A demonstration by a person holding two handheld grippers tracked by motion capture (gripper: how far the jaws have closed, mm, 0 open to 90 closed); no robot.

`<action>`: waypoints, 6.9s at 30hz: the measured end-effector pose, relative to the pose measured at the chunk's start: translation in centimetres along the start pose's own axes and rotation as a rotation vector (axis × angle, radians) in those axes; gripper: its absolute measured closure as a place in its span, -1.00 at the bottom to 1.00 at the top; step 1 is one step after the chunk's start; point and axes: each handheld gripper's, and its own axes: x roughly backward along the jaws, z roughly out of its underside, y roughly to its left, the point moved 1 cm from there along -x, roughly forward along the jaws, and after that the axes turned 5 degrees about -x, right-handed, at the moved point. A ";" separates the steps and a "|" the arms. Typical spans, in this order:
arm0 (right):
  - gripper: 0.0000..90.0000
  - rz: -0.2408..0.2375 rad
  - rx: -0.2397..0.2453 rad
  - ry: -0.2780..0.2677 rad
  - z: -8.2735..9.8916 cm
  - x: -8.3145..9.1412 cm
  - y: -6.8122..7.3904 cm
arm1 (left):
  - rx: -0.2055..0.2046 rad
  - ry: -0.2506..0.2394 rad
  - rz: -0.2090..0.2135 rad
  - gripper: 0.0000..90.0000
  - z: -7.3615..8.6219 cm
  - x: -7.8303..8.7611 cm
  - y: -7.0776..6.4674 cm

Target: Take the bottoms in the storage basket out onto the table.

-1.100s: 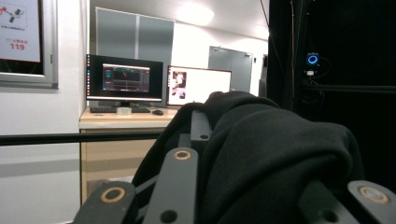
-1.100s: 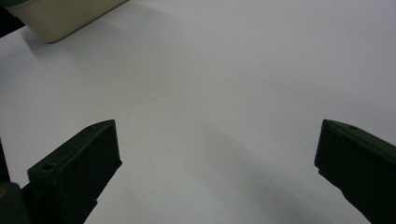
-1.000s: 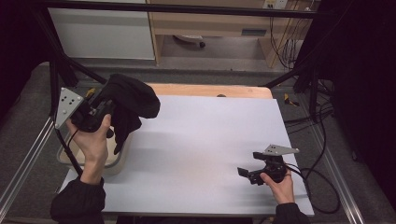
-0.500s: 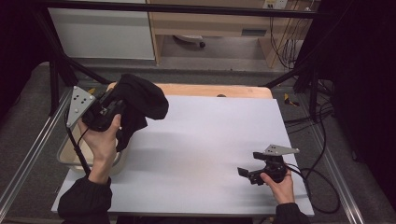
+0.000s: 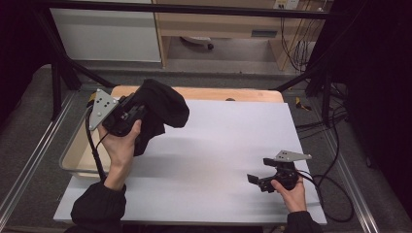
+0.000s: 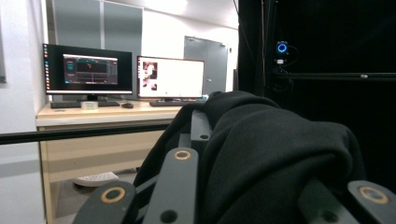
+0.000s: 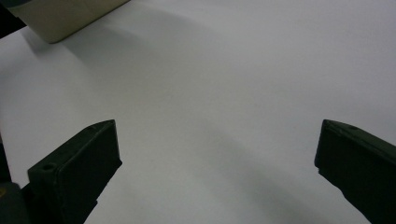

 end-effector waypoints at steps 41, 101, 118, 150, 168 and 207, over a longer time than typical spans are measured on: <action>-0.99 0.000 0.001 0.000 0.0 0.0 0.0 | -0.029 0.196 0.142 0.78 5.4 -3.7 -4.5; -0.99 0.000 0.004 0.007 0.1 -0.1 0.0 | -0.080 0.470 0.293 0.74 13.4 -5.3 -8.7; -0.99 0.000 0.006 0.006 0.0 -0.1 0.0 | -0.103 0.568 0.342 0.68 15.3 -5.4 -9.3; -0.99 0.001 0.004 0.006 0.0 -0.1 0.0 | -0.127 0.775 0.382 -0.29 16.1 -5.6 -9.9; -0.99 -0.002 0.004 0.004 0.0 -0.1 0.0 | -0.123 0.826 0.396 -0.56 14.6 -5.2 -9.4; -0.99 0.000 0.006 0.005 0.0 -0.1 0.0 | -0.121 0.833 0.373 -0.87 12.9 -3.0 -7.3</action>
